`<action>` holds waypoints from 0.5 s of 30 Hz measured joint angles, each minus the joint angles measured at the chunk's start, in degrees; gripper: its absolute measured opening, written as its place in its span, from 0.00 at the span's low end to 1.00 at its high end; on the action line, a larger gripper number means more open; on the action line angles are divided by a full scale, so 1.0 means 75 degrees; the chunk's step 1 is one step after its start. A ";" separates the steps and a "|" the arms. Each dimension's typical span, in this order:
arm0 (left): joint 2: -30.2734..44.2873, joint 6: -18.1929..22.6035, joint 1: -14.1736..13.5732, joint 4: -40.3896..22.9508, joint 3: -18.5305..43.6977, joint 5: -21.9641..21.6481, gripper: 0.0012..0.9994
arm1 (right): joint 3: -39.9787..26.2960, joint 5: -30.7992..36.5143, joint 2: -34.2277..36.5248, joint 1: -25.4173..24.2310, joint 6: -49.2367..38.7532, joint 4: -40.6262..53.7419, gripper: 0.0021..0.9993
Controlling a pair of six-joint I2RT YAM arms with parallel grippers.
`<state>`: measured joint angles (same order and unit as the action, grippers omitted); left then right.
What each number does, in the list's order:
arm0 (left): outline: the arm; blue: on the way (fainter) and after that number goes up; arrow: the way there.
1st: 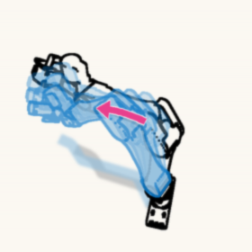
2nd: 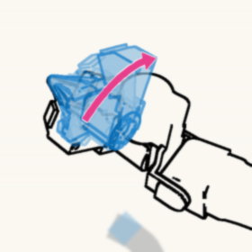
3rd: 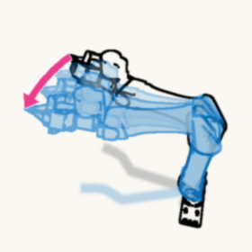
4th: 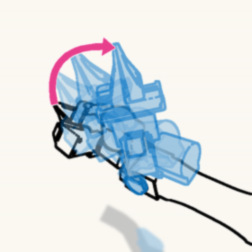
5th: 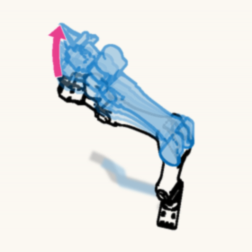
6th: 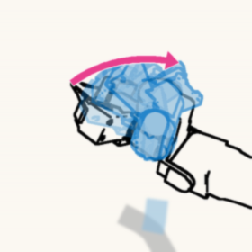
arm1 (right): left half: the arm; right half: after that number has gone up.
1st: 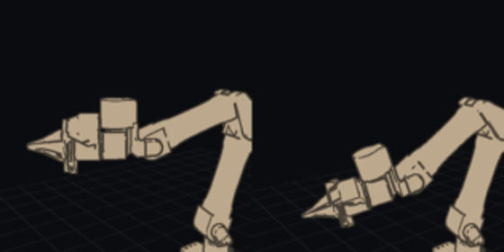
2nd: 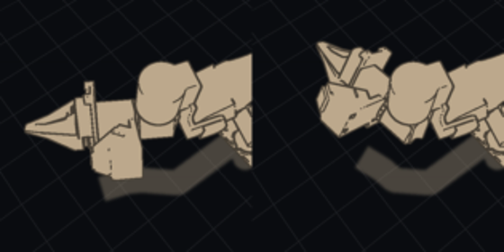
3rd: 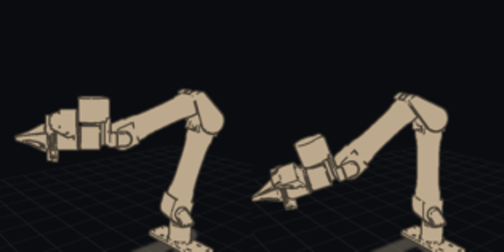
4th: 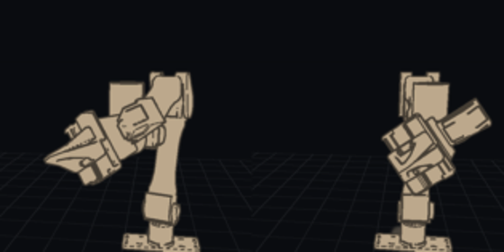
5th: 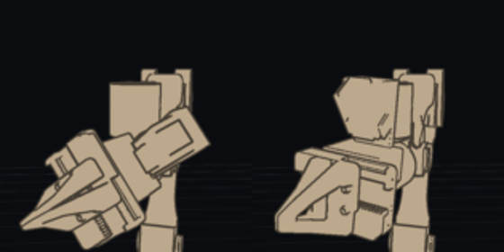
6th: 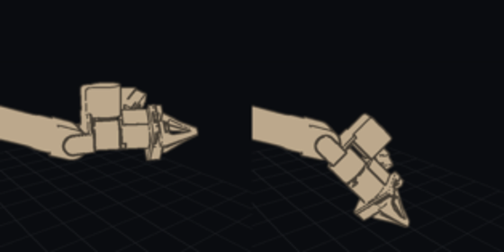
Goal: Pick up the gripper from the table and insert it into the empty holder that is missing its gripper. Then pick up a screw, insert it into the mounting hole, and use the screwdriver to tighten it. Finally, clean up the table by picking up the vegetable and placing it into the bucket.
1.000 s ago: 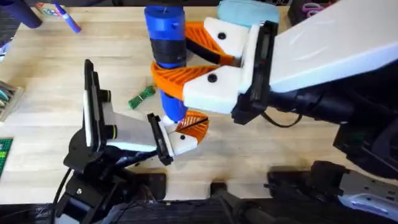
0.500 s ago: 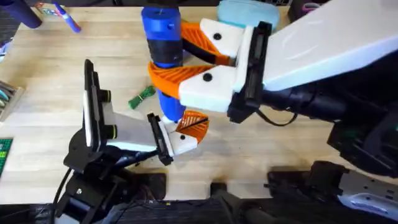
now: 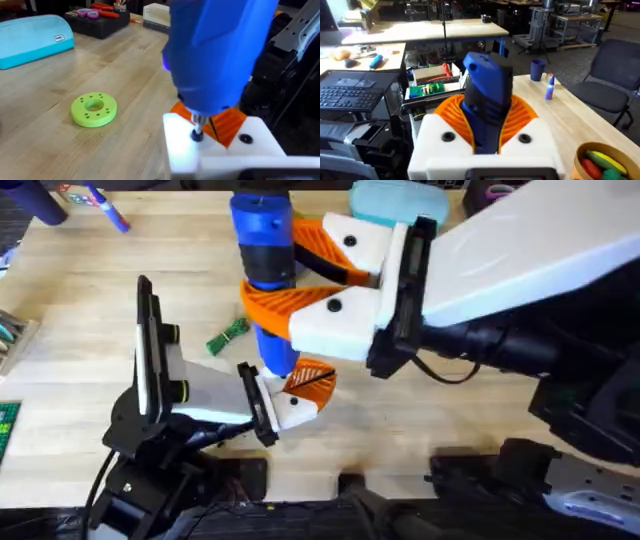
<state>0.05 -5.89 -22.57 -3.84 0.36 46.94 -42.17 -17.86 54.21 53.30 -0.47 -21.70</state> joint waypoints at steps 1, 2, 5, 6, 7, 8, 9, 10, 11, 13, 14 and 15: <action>0.0000 -0.0009 0.0000 0.0000 0.0000 0.0005 0.01 | -0.0003 0.0000 -0.0015 -0.0006 0.0002 0.0040 0.18; 0.0003 -0.0017 -0.0002 -0.0002 0.0000 0.0009 0.01 | -0.0006 -0.0002 -0.0026 -0.0010 0.0001 0.0075 0.18; 0.0006 -0.0026 -0.0003 -0.0001 0.0000 0.0012 0.01 | -0.0007 -0.0002 -0.0034 -0.0008 -0.0003 0.0106 0.18; 0.0007 -0.0029 -0.0003 -0.0001 0.0000 0.0012 0.01 | -0.0009 -0.0002 -0.0034 -0.0008 -0.0003 0.0112 0.18; 0.0009 -0.0033 -0.0003 -0.0002 0.0000 0.0012 0.01 | -0.0009 -0.0002 -0.0034 -0.0008 -0.0003 0.0116 0.18; 0.0007 -0.0035 -0.0003 -0.0003 0.0000 0.0016 0.01 | -0.0009 -0.0002 -0.0034 -0.0008 -0.0003 0.0118 0.18; 0.0007 -0.0036 -0.0003 -0.0003 0.0000 0.0025 0.01 | -0.0009 -0.0002 -0.0034 -0.0008 -0.0003 0.0119 0.18; 0.0009 -0.0040 -0.0003 -0.0003 0.0000 0.0029 0.01 | -0.0009 0.0000 -0.0034 -0.0008 -0.0003 0.0122 0.18; 0.0007 -0.0045 -0.0003 -0.0003 0.0000 0.0029 0.01 | -0.0009 0.0001 -0.0034 -0.0010 -0.0003 0.0125 0.18; 0.0006 -0.0049 -0.0003 -0.0003 0.0000 0.0029 0.01 | -0.0009 0.0001 -0.0034 -0.0011 -0.0003 0.0125 0.18; 0.0006 -0.0049 -0.0003 -0.0003 0.0000 0.0029 0.01 | -0.0009 0.0009 -0.0034 -0.0013 -0.0003 0.0123 0.18; 0.0006 -0.0049 -0.0001 -0.0003 0.0000 0.0029 0.01 | -0.0009 0.0017 -0.0034 -0.0014 -0.0003 0.0129 0.18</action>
<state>0.10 -6.26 -22.58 -3.86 0.36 47.16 -42.24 -17.73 53.95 53.19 -0.49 -20.73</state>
